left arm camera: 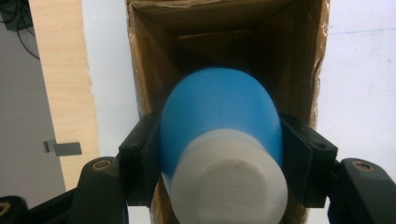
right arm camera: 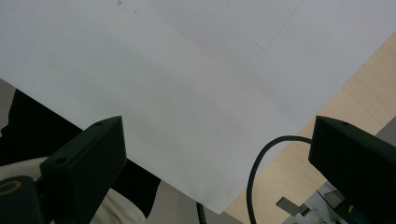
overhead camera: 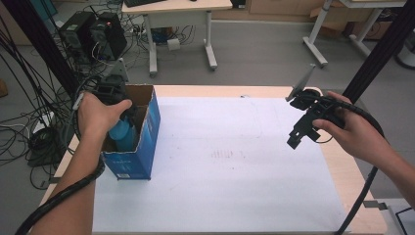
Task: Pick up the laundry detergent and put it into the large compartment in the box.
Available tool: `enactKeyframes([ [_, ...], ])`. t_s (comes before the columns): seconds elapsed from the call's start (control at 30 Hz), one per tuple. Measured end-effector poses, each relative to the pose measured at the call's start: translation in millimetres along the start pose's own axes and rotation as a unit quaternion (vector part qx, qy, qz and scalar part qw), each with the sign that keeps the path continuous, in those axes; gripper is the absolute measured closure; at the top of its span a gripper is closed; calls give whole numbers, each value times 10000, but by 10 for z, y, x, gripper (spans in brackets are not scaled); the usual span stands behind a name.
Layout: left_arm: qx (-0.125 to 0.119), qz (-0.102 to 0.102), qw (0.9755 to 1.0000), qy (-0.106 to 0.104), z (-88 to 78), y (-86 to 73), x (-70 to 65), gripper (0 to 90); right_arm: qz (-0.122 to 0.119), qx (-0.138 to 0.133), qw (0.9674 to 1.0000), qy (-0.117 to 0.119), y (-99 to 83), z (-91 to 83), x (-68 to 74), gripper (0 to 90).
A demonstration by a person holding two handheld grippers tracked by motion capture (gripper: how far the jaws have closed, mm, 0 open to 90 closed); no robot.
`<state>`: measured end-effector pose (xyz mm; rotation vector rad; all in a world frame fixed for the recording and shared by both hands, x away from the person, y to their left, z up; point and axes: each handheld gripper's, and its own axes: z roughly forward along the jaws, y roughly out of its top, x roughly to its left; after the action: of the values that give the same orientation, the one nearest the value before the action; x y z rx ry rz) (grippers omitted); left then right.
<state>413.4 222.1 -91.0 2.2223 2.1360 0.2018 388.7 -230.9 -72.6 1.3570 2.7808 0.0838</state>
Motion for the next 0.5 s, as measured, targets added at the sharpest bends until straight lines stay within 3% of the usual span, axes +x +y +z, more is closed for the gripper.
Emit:
enactKeyframes([
  [0.5, 60, 63, 9999, 50, 156, 31, -61, 377, 25, 33, 10000, 13, -2, 11, -39, 39],
])
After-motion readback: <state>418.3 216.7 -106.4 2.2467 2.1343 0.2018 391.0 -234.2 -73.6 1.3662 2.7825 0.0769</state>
